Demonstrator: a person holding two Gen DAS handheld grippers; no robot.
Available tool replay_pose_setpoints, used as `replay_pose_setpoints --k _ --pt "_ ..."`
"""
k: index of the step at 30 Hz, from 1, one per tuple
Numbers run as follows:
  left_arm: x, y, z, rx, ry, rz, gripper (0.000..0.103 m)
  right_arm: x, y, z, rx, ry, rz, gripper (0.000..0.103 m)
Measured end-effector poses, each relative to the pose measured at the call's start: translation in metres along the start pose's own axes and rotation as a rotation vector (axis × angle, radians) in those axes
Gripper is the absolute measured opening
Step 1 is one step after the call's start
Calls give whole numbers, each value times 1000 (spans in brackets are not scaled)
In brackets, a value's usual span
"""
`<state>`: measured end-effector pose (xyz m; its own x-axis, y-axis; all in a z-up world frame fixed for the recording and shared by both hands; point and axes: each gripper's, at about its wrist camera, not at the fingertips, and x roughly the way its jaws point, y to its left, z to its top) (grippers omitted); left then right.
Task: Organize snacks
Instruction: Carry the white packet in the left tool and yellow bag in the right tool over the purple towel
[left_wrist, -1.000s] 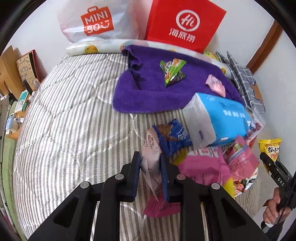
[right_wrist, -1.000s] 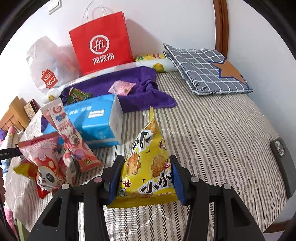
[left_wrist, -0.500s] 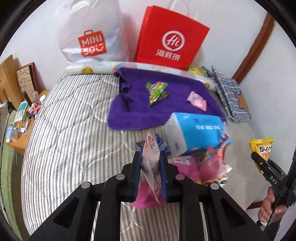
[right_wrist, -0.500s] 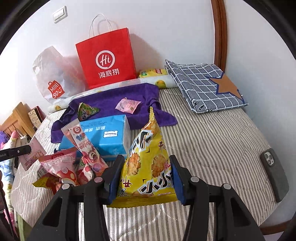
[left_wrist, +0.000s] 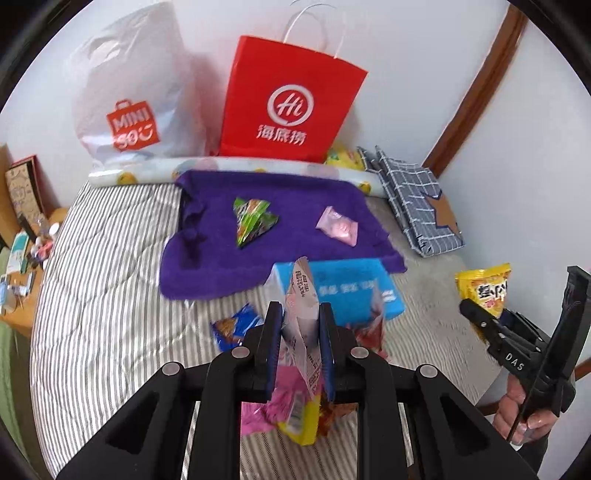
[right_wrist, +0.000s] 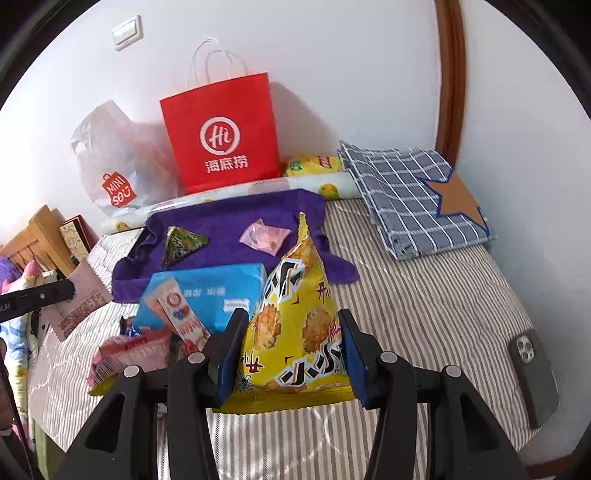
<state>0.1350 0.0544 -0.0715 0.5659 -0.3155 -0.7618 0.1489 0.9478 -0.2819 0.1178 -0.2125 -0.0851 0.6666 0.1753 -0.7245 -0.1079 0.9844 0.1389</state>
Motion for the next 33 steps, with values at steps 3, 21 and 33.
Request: replay_pose_setpoints --k 3,21,33 --pt "-1 -4 11 7 -17 -2 19 4 5 11 -9 -5 9 47" --pt "50 12 72 -13 -49 21 19 56 12 76 -43 -44 77 47" --pt "90 56 97 -47 -63 158 20 131 -6 100 -18 25 62 47"
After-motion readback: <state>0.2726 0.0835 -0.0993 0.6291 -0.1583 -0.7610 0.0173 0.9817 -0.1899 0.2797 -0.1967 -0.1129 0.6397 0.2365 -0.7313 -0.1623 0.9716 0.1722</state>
